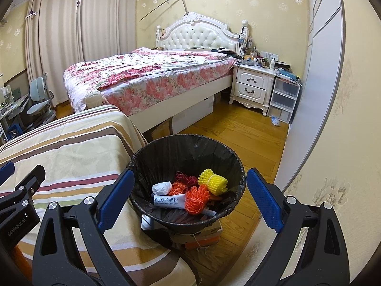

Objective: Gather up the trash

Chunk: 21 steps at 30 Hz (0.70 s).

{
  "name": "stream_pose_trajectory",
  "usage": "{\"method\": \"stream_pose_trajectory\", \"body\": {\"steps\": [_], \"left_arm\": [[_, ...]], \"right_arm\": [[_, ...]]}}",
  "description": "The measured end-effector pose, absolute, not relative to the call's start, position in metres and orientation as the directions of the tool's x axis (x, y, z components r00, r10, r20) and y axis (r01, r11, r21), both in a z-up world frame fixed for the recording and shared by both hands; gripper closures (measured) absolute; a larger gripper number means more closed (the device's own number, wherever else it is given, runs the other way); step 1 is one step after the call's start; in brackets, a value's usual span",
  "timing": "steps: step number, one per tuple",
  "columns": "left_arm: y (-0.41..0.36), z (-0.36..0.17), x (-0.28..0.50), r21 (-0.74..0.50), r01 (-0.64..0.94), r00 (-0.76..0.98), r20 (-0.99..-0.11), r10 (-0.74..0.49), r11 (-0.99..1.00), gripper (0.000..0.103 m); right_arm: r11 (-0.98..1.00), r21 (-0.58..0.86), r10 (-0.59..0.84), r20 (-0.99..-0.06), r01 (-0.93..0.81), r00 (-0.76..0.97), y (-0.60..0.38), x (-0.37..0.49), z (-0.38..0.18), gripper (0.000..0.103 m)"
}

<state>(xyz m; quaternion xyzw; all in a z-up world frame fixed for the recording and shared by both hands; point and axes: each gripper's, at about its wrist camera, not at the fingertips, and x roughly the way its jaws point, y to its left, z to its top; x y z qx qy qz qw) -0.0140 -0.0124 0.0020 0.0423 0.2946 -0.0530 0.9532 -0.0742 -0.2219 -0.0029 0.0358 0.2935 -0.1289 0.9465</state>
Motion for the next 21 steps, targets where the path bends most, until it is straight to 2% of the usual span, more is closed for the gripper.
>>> {"method": "stream_pose_trajectory", "body": {"steps": [21], "left_arm": [[-0.013,0.0019,-0.016,0.049,0.127,0.821,-0.565,-0.078,0.991,0.019]], "right_arm": [[0.963,-0.005,-0.225,-0.564,0.269,0.795,-0.2245,-0.0752,-0.001,0.01]]}}
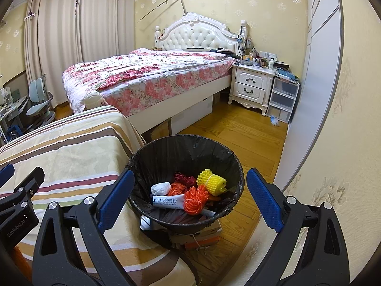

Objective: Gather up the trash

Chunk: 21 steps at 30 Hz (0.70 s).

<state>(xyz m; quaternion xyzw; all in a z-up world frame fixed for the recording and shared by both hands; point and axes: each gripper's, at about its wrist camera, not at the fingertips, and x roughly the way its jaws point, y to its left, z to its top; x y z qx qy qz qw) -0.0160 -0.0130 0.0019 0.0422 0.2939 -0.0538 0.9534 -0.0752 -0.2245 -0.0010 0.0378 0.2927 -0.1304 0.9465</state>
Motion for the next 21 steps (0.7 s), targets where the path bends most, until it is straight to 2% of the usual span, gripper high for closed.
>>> {"method": "stream_pose_trajectory", "body": {"steps": [21], "left_arm": [[-0.0155,0.0009,-0.0163,0.045,0.13,0.819,-0.567,-0.082,0.99,0.019]], "right_arm": [[0.963,-0.004,-0.225,-0.564,0.269,0.795,-0.2248,-0.0753,-0.0011,0.01]]}}
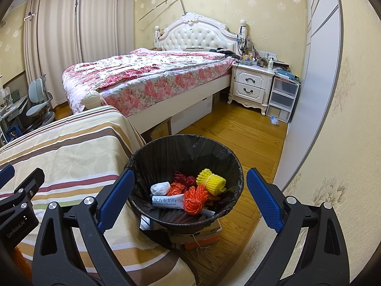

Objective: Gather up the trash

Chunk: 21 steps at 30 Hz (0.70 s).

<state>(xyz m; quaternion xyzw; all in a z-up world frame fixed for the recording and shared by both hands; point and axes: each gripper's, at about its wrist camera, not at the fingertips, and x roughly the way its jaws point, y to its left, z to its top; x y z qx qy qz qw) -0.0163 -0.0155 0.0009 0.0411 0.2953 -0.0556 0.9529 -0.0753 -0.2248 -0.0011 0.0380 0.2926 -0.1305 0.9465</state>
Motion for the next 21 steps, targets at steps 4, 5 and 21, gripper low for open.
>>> {"method": "stream_pose_trajectory", "body": {"steps": [4,5,21], "left_arm": [[-0.0151,0.001,-0.0162,0.046,0.13,0.821,-0.565,-0.081,0.99,0.019],[-0.0166,0.0007,-0.0169,0.047,0.131,0.821,-0.565,-0.082,0.99,0.019],[-0.0203,0.0001,-0.0197,0.046,0.132,0.823,-0.562,-0.084,0.99,0.019]], "right_arm": [[0.963,-0.004,-0.224,-0.564,0.269,0.795,-0.225,-0.0753,-0.0012,0.01],[0.963,-0.004,-0.224,-0.564,0.269,0.795,-0.225,-0.0753,-0.0012,0.01],[0.963,-0.005,-0.225,-0.564,0.269,0.795,-0.2254,-0.0756,-0.0013,0.01]]}}
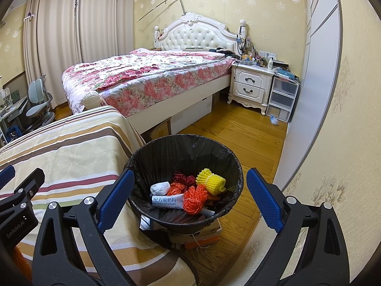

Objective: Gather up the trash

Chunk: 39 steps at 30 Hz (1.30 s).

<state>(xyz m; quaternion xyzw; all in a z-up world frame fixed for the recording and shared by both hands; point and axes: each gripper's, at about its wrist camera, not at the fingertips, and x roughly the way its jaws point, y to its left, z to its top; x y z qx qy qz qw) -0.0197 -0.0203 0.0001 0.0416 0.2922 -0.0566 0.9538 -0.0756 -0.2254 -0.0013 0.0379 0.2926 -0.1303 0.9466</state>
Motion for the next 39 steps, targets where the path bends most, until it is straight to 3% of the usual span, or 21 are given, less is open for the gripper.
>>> {"method": "stream_pose_trajectory", "body": {"steps": [39], "left_arm": [[-0.027,0.0,-0.021,0.046,0.137,0.821,-0.564,-0.088,0.989,0.019]], "right_arm": [[0.969,-0.003,-0.205,-0.568,0.248,0.797,-0.22,-0.072,-0.003,0.01]]}}
